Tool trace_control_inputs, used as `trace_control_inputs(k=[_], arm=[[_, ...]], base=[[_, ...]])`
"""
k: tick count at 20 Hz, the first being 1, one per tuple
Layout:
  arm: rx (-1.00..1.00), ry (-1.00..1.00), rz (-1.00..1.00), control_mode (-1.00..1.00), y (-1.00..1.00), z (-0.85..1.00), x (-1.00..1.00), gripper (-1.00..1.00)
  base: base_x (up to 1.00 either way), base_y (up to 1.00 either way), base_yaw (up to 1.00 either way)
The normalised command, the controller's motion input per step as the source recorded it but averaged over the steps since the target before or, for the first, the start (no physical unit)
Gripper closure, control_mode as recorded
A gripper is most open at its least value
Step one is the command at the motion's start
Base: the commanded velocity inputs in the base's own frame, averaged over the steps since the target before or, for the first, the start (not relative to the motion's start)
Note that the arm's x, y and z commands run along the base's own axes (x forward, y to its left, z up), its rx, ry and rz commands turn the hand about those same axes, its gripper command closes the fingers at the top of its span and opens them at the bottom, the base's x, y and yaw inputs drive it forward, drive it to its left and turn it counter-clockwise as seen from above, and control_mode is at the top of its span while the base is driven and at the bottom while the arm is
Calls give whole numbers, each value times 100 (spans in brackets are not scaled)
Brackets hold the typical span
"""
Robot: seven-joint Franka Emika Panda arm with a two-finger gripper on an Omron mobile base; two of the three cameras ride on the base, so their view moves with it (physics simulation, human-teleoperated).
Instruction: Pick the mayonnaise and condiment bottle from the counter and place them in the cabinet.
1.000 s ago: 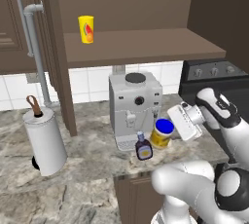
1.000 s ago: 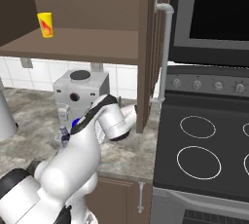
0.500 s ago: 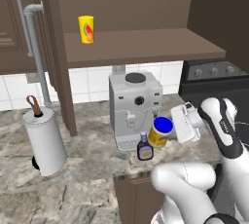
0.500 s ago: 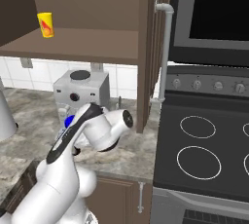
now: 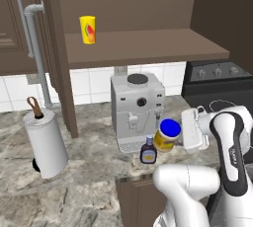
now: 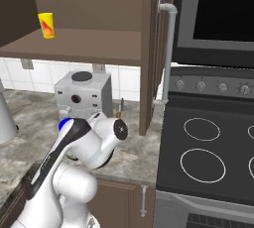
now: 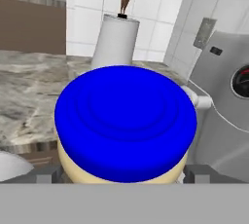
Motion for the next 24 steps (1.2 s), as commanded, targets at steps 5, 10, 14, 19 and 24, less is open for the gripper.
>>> trace_control_inputs(k=[5,10,14,19,24], arm=[[3,-1,-16,-100,0,46,-12,100],[7,-1,-22,-100,0,58,-7,100],[7,0,-25,-100,0,41,-15,100],[2,0,-26,-100,4,29,-30,100],[0,-2,-27,-100,19,27,-46,100]], base=[[0,0,0],[0,0,0],[0,0,0],[0,0,0],[0,0,0]])
